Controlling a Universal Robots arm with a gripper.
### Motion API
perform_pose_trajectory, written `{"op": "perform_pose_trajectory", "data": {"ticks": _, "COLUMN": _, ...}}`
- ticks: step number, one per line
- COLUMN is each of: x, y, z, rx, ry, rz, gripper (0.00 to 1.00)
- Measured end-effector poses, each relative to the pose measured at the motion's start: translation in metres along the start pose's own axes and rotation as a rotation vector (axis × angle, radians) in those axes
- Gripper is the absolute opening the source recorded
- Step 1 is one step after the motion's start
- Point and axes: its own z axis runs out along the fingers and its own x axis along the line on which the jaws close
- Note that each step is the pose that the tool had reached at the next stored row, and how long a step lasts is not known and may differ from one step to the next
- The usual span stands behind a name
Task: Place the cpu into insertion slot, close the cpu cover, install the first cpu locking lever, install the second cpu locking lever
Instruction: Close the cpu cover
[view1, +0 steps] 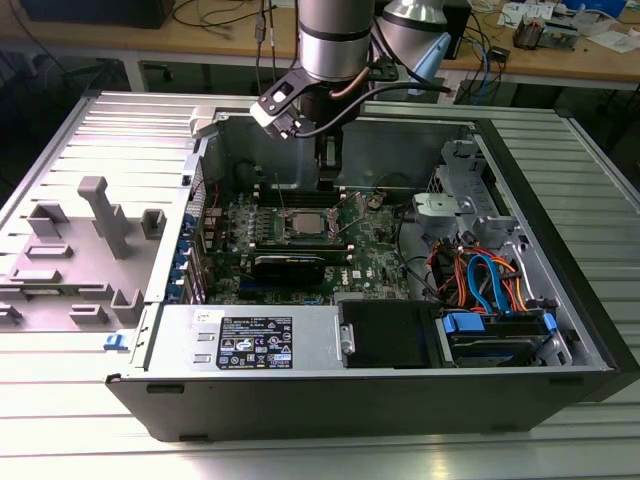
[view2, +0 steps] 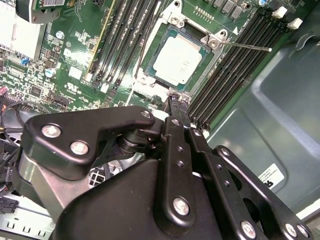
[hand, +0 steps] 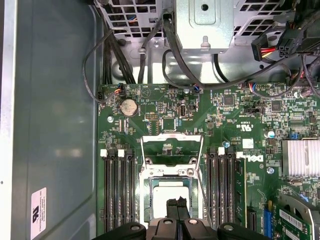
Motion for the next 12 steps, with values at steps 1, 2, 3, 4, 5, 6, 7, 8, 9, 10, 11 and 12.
{"op": "perform_pose_trajectory", "data": {"ticks": 1, "x": 0.0000, "y": 0.0003, "z": 0.0000, "rx": 0.0000, "ry": 0.0000, "rz": 0.000, "gripper": 0.11}}
{"op": "perform_pose_trajectory", "data": {"ticks": 2, "x": 0.0000, "y": 0.0004, "z": 0.0000, "rx": 0.0000, "ry": 0.0000, "rz": 0.000, "gripper": 0.11}}
{"op": "perform_pose_trajectory", "data": {"ticks": 3, "x": 0.0000, "y": 0.0008, "z": 0.0000, "rx": 0.0000, "ry": 0.0000, "rz": 0.000, "gripper": 0.11}}
{"op": "perform_pose_trajectory", "data": {"ticks": 4, "x": 0.0000, "y": 0.0010, "z": 0.0000, "rx": 0.0000, "ry": -0.0001, "rz": 0.000, "gripper": 0.11}}
{"op": "perform_pose_trajectory", "data": {"ticks": 5, "x": 0.0000, "y": 0.0012, "z": 0.0000, "rx": 0.0000, "ry": -0.0001, "rz": 0.000, "gripper": 0.11}}
{"op": "perform_pose_trajectory", "data": {"ticks": 6, "x": 0.0000, "y": 0.0015, "z": 0.0001, "rx": 0.0000, "ry": 0.0000, "rz": 0.000, "gripper": 0.11}}
{"op": "perform_pose_trajectory", "data": {"ticks": 7, "x": 0.0000, "y": 0.0018, "z": 0.0000, "rx": 0.0000, "ry": -0.0001, "rz": 0.000, "gripper": 0.11}}
{"op": "perform_pose_trajectory", "data": {"ticks": 8, "x": 0.0000, "y": 0.0019, "z": 0.0001, "rx": 0.0000, "ry": 0.0000, "rz": 0.000, "gripper": 0.11}}
{"op": "perform_pose_trajectory", "data": {"ticks": 9, "x": 0.0000, "y": 0.0022, "z": 0.0000, "rx": 0.0000, "ry": 0.0000, "rz": 0.000, "gripper": 0.11}}
{"op": "perform_pose_trajectory", "data": {"ticks": 10, "x": 0.0000, "y": 0.0024, "z": 0.0000, "rx": 0.0000, "ry": 0.0000, "rz": 0.000, "gripper": 0.11}}
{"op": "perform_pose_trajectory", "data": {"ticks": 11, "x": 0.0000, "y": 0.0027, "z": 0.0001, "rx": 0.0000, "ry": 0.0000, "rz": 0.000, "gripper": 0.11}}
{"op": "perform_pose_trajectory", "data": {"ticks": 12, "x": 0.0000, "y": 0.0029, "z": 0.0001, "rx": 0.0000, "ry": 0.0000, "rz": 0.000, "gripper": 0.11}}
